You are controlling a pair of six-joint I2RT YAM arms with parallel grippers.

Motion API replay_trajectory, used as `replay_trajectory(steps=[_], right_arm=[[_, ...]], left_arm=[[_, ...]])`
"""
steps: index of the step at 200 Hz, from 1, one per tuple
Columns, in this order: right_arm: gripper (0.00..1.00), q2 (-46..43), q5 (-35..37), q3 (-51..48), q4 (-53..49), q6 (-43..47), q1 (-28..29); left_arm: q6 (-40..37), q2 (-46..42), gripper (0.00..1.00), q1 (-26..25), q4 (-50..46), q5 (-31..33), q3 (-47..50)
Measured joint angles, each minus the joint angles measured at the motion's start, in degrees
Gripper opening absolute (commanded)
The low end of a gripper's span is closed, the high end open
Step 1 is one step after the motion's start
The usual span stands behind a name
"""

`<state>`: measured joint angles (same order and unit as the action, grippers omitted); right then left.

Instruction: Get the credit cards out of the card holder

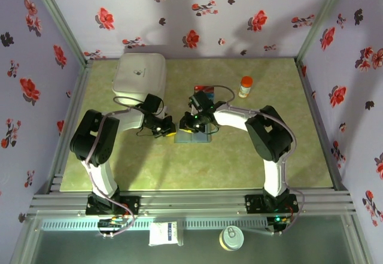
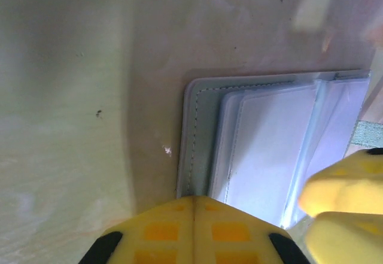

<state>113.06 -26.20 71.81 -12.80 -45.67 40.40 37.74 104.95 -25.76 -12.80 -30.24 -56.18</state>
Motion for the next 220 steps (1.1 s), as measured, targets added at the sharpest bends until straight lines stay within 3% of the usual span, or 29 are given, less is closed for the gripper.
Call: replay_trajectory(steps=[155, 197, 220], right_arm=[[0.28, -0.3, 4.2, 0.2, -6.6, 3.0, 0.3], [0.33, -6.3, 7.2, -0.3, -9.2, 5.3, -0.5], [0.36, -11.4, 9.2, -2.5, -9.9, 7.1, -2.6]], left_arm=[[-0.3, 0.0, 0.00, 0.0, -1.2, 0.2, -0.6], [-1.0, -3.3, 0.00, 0.4, -3.3, 2.3, -0.7], [-2.3, -7.3, 0.07, 1.5, -4.6, 4.6, -0.7]])
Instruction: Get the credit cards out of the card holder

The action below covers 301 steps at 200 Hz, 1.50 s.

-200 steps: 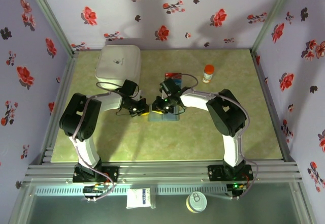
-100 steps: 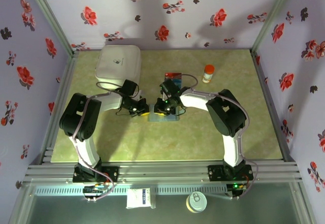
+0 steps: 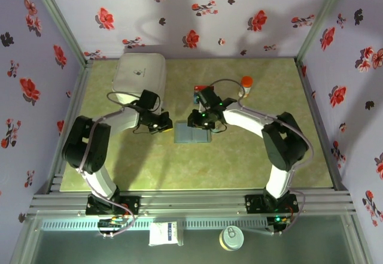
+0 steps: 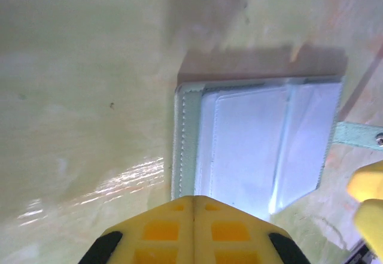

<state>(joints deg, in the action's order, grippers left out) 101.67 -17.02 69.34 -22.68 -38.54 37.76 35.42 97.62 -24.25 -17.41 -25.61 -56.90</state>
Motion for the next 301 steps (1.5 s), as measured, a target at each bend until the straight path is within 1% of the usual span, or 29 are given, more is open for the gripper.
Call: replay_trajectory(steps=[14, 43, 62, 72, 76, 80, 84, 88, 90, 93, 123, 144, 166, 188, 213, 238, 256, 279, 301], right_arm=[[0.39, -3.0, 1.6, -1.8, -0.6, 1.3, -2.1], [0.49, -8.1, 6.6, -5.9, -2.6, 4.8, -6.9], [0.59, -11.2, 11.6, -8.3, -4.4, 7.5, -10.1], [0.67, -12.7, 14.7, -9.4, -5.2, 8.5, -11.5], [0.73, -13.3, 16.0, -9.7, -5.5, 9.6, -12.1], [0.80, -13.9, 17.3, -10.2, -5.7, 9.9, -12.7], [0.86, -14.6, 18.8, -10.6, -6.0, 10.6, -13.3], [0.96, -15.2, 20.1, -11.0, -6.0, 11.4, -13.9], [0.98, -15.4, 20.4, -11.1, -6.0, 11.7, -14.1], [0.99, -15.9, 21.7, -11.5, -5.9, 11.9, -14.6], [0.99, -18.7, 30.0, -15.3, -5.3, 16.1, -19.5], [0.99, -19.3, 34.2, -19.0, -2.4, 18.6, -24.1], [0.99, -20.1, 38.7, -23.7, 2.8, 21.9, -28.3], [0.99, -21.6, 41.0, -28.9, 11.1, 25.5, -31.7], [0.99, -22.1, 41.1, -34.8, 24.0, 29.7, -33.8], [0.99, -21.5, 39.6, -39.6, 36.9, 33.7, -33.9], [0.99, -20.9, 37.9, -40.9, 43.2, 35.6, -33.9], [0.99, -20.9, 34.0, -41.7, 49.3, 37.1, -33.9], [0.99, -20.9, 28.5, -45.0, 56.9, 37.4, -33.9]], left_arm=[[-1.1, -2.4, 0.14, 1.0, -1.0, 1.7, 0.0], [-3.8, -6.7, 0.37, 3.7, -3.1, 6.4, 0.1], [-5.6, -9.6, 0.52, 5.6, -4.4, 10.1, 0.5], [-6.9, -11.3, 0.60, 6.6, -5.0, 12.0, 1.0], [-6.9, -11.9, 0.74, 7.1, -5.1, 12.8, 1.2], [-7.6, -12.5, 0.81, 7.6, -5.2, 13.6, 1.6], [-7.8, -13.2, 0.87, 8.0, -5.3, 14.3, 1.9], [-8.2, -13.8, 0.93, 8.6, -5.4, 15.1, 2.2], [-8.4, -14.2, 0.96, 8.8, -5.4, 15.5, 2.4], [-8.7, -14.6, 0.99, 9.2, -5.4, 16.0, 2.6], [-10.6, -17.7, 1.00, 13.5, -5.5, 21.0, 5.3], [-12.2, -19.4, 1.00, 15.8, -5.3, 26.3, 7.5], [-14.0, -21.0, 1.00, 17.3, -4.1, 33.1, 9.8], [-14.9, -23.3, 1.00, 19.7, 0.8, 37.2, 14.0], [-16.5, -24.5, 1.00, 23.0, 7.3, 41.1, 18.3], [-21.1, -24.7, 1.00, 24.0, 19.4, 42.6, 23.9], [-24.4, -23.9, 1.00, 24.0, 27.8, 42.6, 27.6], [-28.3, -20.3, 1.00, 24.2, 39.2, 41.6, 30.5], [-30.1, -18.4, 1.00, 25.0, 43.9, 38.2, 30.8]])
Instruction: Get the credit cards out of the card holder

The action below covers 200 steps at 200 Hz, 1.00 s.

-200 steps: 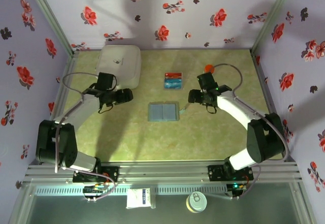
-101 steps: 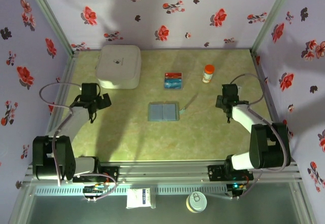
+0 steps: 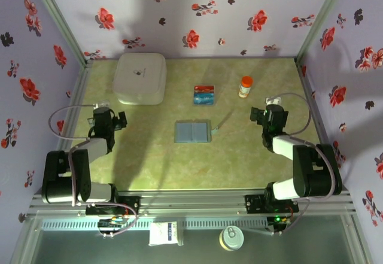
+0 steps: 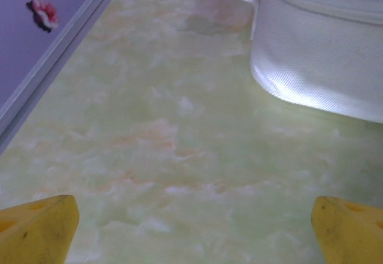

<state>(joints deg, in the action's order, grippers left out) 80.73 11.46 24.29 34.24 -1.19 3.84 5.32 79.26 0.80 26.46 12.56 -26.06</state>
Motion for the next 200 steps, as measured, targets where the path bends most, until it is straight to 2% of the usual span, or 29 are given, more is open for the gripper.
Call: replay_trajectory(steps=[42, 79, 200], right_arm=[[0.99, 4.3, -4.8, -1.6, 8.1, 0.1, -1.1], [0.99, 8.3, -5.9, -2.1, 12.8, -0.8, -2.5], [0.99, 8.3, -4.2, -2.2, 14.3, -2.4, -2.7]], left_arm=[[-1.2, 3.1, 1.00, 0.7, 12.8, -7.3, 1.8], [-1.5, 8.0, 1.00, 0.7, 18.2, -10.3, 2.7], [-3.0, 8.8, 1.00, 0.6, 21.2, -11.3, 2.9]])
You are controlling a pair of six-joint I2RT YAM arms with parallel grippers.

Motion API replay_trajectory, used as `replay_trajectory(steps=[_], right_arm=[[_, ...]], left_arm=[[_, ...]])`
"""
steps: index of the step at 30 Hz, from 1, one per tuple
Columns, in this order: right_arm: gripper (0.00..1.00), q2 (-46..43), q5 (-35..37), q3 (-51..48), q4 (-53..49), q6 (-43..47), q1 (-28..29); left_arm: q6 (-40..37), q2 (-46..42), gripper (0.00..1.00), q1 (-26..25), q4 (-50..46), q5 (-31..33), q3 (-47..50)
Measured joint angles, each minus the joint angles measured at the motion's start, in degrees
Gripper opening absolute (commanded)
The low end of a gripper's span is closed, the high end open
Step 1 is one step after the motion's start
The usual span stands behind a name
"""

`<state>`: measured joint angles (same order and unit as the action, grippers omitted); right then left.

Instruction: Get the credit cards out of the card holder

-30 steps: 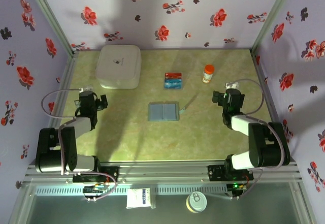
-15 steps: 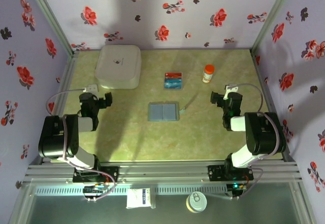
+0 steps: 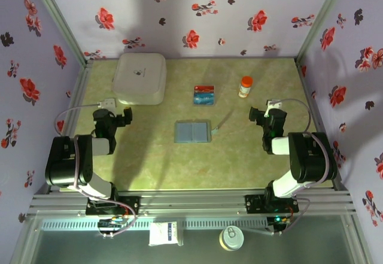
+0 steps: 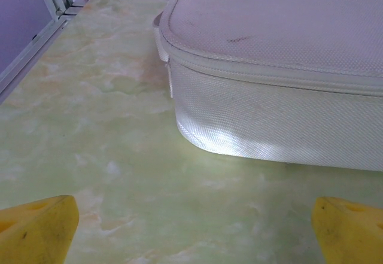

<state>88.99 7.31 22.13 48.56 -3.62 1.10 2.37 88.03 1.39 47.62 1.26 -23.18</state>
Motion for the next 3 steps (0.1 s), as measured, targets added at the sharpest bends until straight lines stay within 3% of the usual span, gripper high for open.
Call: replay_trajectory(steps=[3], right_arm=[[0.99, 0.0, 0.0, 0.0, 0.0, 0.0, 0.0]], left_arm=[[0.0, 0.0, 1.00, 0.0, 0.0, 0.0, 0.0]])
